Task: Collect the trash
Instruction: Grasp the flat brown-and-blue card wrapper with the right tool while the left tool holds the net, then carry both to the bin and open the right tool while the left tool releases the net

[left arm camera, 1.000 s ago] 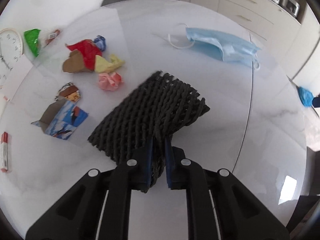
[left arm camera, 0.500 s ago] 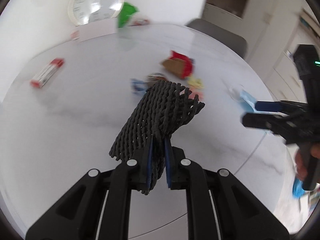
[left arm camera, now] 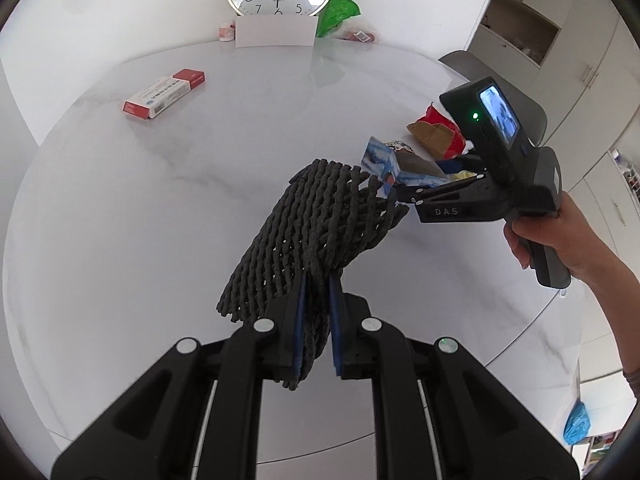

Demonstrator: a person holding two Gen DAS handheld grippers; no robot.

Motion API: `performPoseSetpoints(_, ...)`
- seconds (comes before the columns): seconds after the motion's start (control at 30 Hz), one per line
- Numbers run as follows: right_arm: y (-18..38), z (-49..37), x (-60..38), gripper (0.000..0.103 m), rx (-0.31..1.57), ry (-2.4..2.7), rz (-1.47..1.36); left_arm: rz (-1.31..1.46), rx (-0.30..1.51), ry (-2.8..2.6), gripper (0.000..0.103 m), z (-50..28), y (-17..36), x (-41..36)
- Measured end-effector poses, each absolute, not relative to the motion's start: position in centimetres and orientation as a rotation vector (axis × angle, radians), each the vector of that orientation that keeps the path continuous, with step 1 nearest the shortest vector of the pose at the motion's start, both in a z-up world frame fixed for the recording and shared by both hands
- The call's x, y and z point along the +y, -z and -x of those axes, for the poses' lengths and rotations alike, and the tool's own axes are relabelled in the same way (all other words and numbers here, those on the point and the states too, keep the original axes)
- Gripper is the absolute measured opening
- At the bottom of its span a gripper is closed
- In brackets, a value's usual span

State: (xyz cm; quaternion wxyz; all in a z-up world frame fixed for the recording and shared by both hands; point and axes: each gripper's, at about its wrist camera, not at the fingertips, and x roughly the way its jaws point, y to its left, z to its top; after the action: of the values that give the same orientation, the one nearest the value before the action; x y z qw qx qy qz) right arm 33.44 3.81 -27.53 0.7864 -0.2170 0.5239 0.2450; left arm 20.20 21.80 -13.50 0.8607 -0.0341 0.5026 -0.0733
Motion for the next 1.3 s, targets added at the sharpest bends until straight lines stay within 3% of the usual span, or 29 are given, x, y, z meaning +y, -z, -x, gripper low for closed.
performPoseSetpoints(0.07,27.4,-33.3,3.6,0.022,1.149,-0.553,0.418,0.080,1.056,0.154,0.011,-20.2,13.5,21.5)
performPoseSetpoints(0.17,26.2,-32.5,2.0,0.019,1.163,-0.578,0.280,0.080,1.051,0.167,0.011,-20.0,13.2,20.9)
performPoseSetpoints(0.5,20.8,-20.6,-7.8,0.019,1.129,-0.491,0.012,0.002,1.076,0.388,0.011,-14.6,11.6,13.0)
performPoseSetpoints(0.93,19.1,2.3,-28.4,0.020,1.211,-0.042,-0.197,-0.221,1.166,1.030,0.011,-0.8,10.8,-5.9)
performPoseSetpoints(1.23,21.9,12.9,-36.5,0.021,1.238,0.088,-0.338,-0.422,1.348,1.153,0.012,6.8,18.0,-16.1)
performPoseSetpoints(1.3,22.6,13.5,-37.2,0.021,1.242,0.076,-0.356,-0.453,1.387,1.126,0.020,7.5,19.8,-17.4)
